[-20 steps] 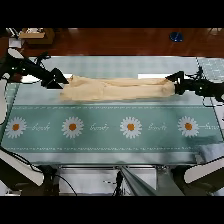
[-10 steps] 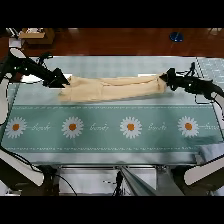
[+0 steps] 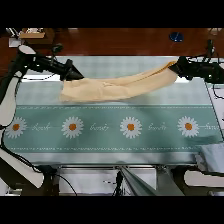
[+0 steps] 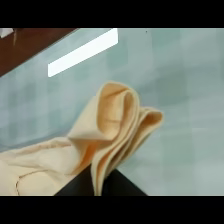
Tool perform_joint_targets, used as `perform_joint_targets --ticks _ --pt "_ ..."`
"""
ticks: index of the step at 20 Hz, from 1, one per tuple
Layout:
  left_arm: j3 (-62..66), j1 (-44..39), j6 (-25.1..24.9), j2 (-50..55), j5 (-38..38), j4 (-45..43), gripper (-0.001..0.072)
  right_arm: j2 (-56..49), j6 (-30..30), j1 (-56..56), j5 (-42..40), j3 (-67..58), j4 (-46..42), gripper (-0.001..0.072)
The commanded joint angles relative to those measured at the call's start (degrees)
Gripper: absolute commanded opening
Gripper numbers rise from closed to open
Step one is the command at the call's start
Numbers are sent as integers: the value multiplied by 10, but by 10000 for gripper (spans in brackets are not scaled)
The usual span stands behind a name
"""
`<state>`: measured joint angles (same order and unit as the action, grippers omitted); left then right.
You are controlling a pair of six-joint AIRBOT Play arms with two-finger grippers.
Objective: Fold the shirts.
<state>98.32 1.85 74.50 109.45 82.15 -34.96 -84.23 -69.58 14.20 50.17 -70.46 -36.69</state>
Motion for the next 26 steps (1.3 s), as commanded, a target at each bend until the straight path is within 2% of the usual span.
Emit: perform_joint_targets --ticks 1,4,7,10,16,20,24,26 --pt "0 -68 -17 0 -43 50 130 73 -75 0 41 -1 -120 33" --pt "0 -124 -18 0 -56 50 130 113 -106 0 68 -1 -164 33" --pt "0 -171 -18 0 -64 50 114 144 -110 0 100 -1 -166 33" --pt "0 -214 -17 0 -94 50 25 181 -120 0 124 -1 -169 33" --pt "0 -299 -9 20 -141 50 24 260 -145 0 167 -1 -202 33" --pt "0 -347 33 38 -186 50 25 306 -164 0 187 -1 -209 33" --pt "0 -425 85 58 -285 53 24 340 -178 0 191 -1 -209 33" --pt "0 -463 87 74 -313 100 24 350 -183 0 191 -1 -214 33"
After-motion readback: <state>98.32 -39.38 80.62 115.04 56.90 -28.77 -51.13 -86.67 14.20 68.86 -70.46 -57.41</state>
